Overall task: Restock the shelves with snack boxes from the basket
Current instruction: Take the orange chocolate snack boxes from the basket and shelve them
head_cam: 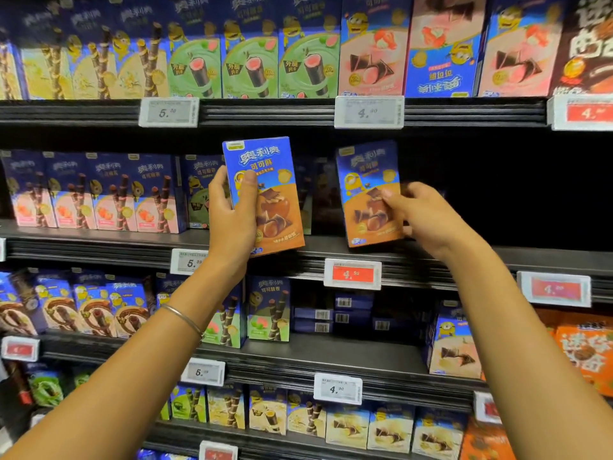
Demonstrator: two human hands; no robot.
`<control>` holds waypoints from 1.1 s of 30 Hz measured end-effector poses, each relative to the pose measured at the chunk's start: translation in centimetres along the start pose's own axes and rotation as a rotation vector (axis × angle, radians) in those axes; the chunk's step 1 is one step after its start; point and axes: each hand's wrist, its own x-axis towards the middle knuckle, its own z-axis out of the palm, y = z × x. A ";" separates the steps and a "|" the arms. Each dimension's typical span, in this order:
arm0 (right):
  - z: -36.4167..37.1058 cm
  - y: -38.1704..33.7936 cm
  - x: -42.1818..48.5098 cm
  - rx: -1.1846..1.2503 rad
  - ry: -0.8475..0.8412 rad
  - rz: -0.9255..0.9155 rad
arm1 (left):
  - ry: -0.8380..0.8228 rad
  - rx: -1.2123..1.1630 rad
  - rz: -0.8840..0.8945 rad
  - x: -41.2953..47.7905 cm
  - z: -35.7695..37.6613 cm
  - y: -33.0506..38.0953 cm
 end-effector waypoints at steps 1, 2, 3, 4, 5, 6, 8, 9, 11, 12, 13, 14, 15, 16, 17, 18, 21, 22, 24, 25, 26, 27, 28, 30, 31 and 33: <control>-0.5 0.7 1.2 -0.044 0.041 0.046 | 0.005 0.000 -0.004 0.0 0.2 0.0; -0.8 1.3 2.3 -0.098 0.074 0.095 | 0.006 0.000 -0.009 -0.1 0.5 0.0; -1.0 1.8 3.4 -0.137 0.105 0.136 | 0.006 0.002 -0.015 -0.1 0.8 -0.1; -1.0 2.2 4.4 -0.153 0.135 0.169 | 0.002 0.007 -0.021 -0.2 1.0 -0.2; -1.0 2.7 5.5 -0.159 0.162 0.197 | -0.003 0.012 -0.024 -0.2 1.3 -0.3; -1.0 3.0 6.3 -0.177 0.181 0.217 | -0.004 0.016 -0.025 -0.2 1.6 -0.4; -1.0 3.5 8.0 -0.268 0.164 0.241 | 0.000 0.023 -0.026 -0.3 2.0 -0.6; -0.9 3.7 8.6 -0.321 0.146 0.245 | 0.002 0.023 -0.028 -0.3 2.2 -0.7; -1.0 4.0 9.5 -0.423 0.148 0.219 | 0.004 0.021 -0.033 -0.2 2.5 -0.9; -1.0 4.1 9.9 -0.448 0.155 0.209 | 0.007 0.020 -0.036 -0.2 2.6 -0.9; -1.0 4.3 10.4 -0.461 0.154 0.208 | 0.009 0.017 -0.039 -0.2 2.7 -1.0; -1.0 4.3 10.7 -0.472 0.137 0.211 | 0.009 0.014 -0.041 -0.1 2.7 -1.1; -0.9 4.5 11.1 -0.473 0.110 0.215 | 0.007 0.013 -0.042 -0.1 2.7 -1.1; -1.0 4.5 11.4 -0.465 0.072 0.216 | 0.006 0.017 -0.043 -0.1 2.7 -1.2; -0.9 4.7 11.9 -0.445 0.054 0.213 | 0.005 0.021 -0.044 0.0 2.8 -1.2; -0.9 4.7 12.1 -0.430 0.065 0.201 | 0.005 0.022 -0.045 0.0 2.8 -1.2; -0.6 5.1 12.9 -0.454 0.111 0.156 | 0.012 0.016 -0.053 0.2 2.8 -1.3; -0.5 5.2 13.1 -0.467 0.099 0.148 | 0.013 0.016 -0.057 0.2 2.8 -1.3; -0.2 5.3 13.3 -0.443 0.103 0.141 | 0.017 0.014 -0.068 0.2 2.8 -1.4; -0.1 5.3 13.3 -0.431 0.110 0.134 | 0.018 0.012 -0.072 0.2 2.7 -1.4; 0.1 5.3 13.3 -0.437 0.101 0.122 | 0.018 0.011 -0.073 0.2 2.7 -1.4; 0.2 5.3 13.3 -0.449 0.081 0.112 | 0.017 0.011 -0.075 0.2 2.7 -1.4; 0.3 5.3 13.2 -0.468 0.053 0.100 | 0.017 0.012 -0.075 0.2 2.6 -1.4; 0.3 5.1 12.9 -0.423 0.009 0.118 | 0.019 0.014 -0.075 0.2 2.6 -1.3; 0.2 5.1 12.7 -0.388 -0.009 0.133 | 0.020 0.013 -0.077 0.2 2.6 -1.2; 0.1 4.9 12.3 -0.336 -0.018 0.146 | 0.016 0.009 -0.078 0.1 2.7 -1.0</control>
